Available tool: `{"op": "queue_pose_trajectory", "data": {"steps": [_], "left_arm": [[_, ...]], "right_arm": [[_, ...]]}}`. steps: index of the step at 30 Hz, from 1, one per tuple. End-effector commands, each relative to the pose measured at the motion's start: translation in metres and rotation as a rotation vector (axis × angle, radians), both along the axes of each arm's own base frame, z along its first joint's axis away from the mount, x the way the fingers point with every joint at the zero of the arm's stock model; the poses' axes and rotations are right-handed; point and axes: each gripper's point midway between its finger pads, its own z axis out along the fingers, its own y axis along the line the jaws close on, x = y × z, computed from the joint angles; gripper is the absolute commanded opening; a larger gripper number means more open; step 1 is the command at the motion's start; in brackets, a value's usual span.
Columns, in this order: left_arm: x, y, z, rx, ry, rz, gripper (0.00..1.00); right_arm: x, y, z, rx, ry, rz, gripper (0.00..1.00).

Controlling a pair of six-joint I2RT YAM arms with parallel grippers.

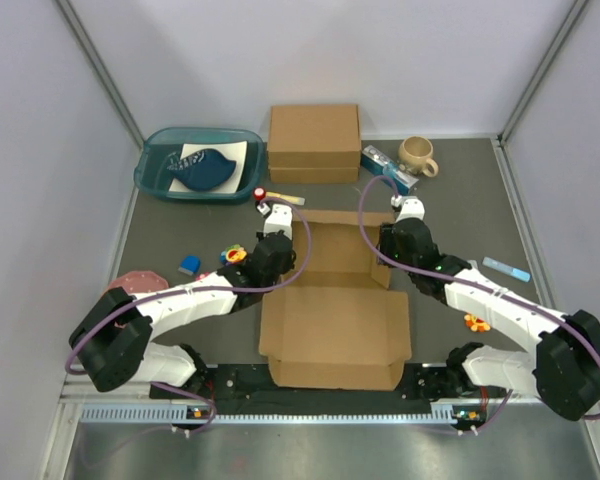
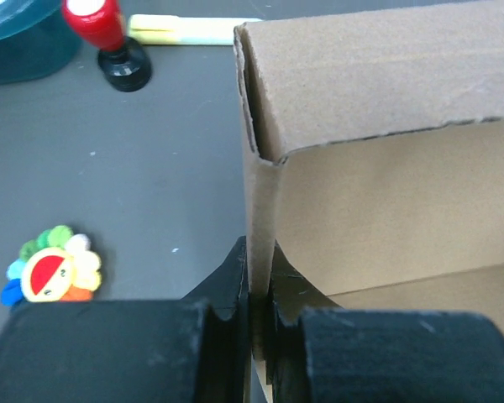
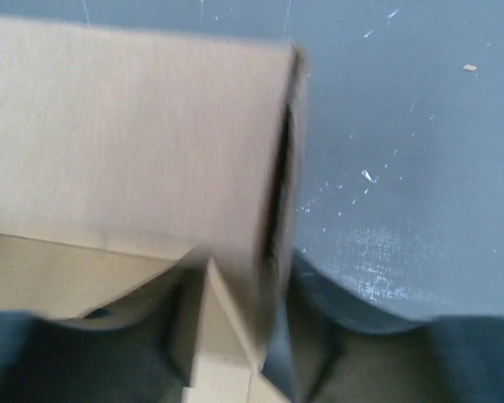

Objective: Fold the paper box

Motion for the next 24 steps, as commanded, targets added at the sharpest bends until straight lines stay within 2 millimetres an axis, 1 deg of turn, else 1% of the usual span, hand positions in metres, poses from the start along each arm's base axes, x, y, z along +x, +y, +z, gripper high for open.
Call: {"op": "queue_pose_trajectory", "data": {"steps": [1, 2, 3, 5, 6, 7, 9, 11, 12, 13, 14, 16, 17, 18, 20, 21, 22, 23, 24], "left_arm": [[0.0, -0.04, 0.035, -0.128, -0.058, -0.141, 0.0], [0.0, -0.041, 0.033, -0.127, -0.051, -0.147, 0.0], [-0.001, -0.041, 0.031, -0.126, -0.045, -0.151, 0.0], [-0.004, -0.042, 0.028, -0.126, -0.036, -0.161, 0.0], [-0.004, -0.041, 0.027, -0.124, -0.033, -0.161, 0.0], [-0.005, -0.042, 0.026, -0.125, -0.029, -0.164, 0.0], [-0.007, -0.04, 0.025, -0.118, -0.021, -0.165, 0.0], [-0.007, -0.039, 0.025, -0.113, -0.018, -0.159, 0.0], [-0.007, -0.037, 0.023, -0.111, -0.01, -0.152, 0.0], [-0.007, -0.037, 0.023, -0.11, -0.007, -0.146, 0.0], [-0.006, -0.036, 0.023, -0.105, -0.005, -0.137, 0.0], [-0.005, -0.035, 0.021, -0.102, 0.002, -0.123, 0.0], [-0.003, -0.034, 0.021, -0.099, -0.001, -0.109, 0.0], [-0.003, -0.034, 0.02, -0.1, 0.0, -0.101, 0.0], [0.0, -0.034, 0.021, -0.099, -0.001, -0.088, 0.0], [0.001, -0.032, 0.021, -0.094, -0.003, -0.07, 0.0], [0.001, -0.03, 0.019, -0.085, 0.005, -0.063, 0.0], [0.002, -0.03, 0.019, -0.079, 0.007, -0.057, 0.0], [0.003, -0.028, 0.019, -0.075, 0.005, -0.042, 0.0]], "right_arm": [[0.011, 0.0, 0.012, 0.019, -0.045, -0.033, 0.49], [0.013, 0.0, 0.013, 0.017, -0.049, -0.039, 0.52], [0.018, 0.002, 0.021, 0.024, -0.065, -0.042, 0.53], [0.026, 0.004, 0.019, 0.005, -0.067, -0.043, 0.52], [0.03, 0.007, 0.022, 0.002, -0.072, -0.044, 0.43], [0.032, 0.007, 0.017, -0.013, -0.059, -0.043, 0.38], [0.034, 0.007, 0.015, -0.02, -0.054, -0.047, 0.28], [0.033, 0.004, 0.009, -0.037, -0.042, -0.058, 0.22], [0.032, 0.001, 0.007, -0.049, -0.039, -0.069, 0.15], [0.032, -0.002, 0.006, -0.059, -0.033, -0.084, 0.09], [0.03, -0.006, 0.001, -0.086, -0.007, -0.093, 0.01], [0.028, -0.016, -0.001, -0.14, 0.004, -0.138, 0.0], [0.031, -0.016, 0.0, -0.164, 0.006, -0.147, 0.0], [0.026, -0.021, -0.003, -0.21, 0.023, -0.162, 0.0], [0.027, -0.019, 0.001, -0.223, 0.03, -0.159, 0.0], [0.024, -0.014, 0.001, -0.205, 0.038, -0.143, 0.0], [0.024, -0.012, 0.004, -0.187, 0.034, -0.136, 0.05], [0.022, -0.011, 0.011, -0.161, 0.02, -0.13, 0.2], [0.02, -0.006, 0.013, -0.14, 0.023, -0.112, 0.27]]}}
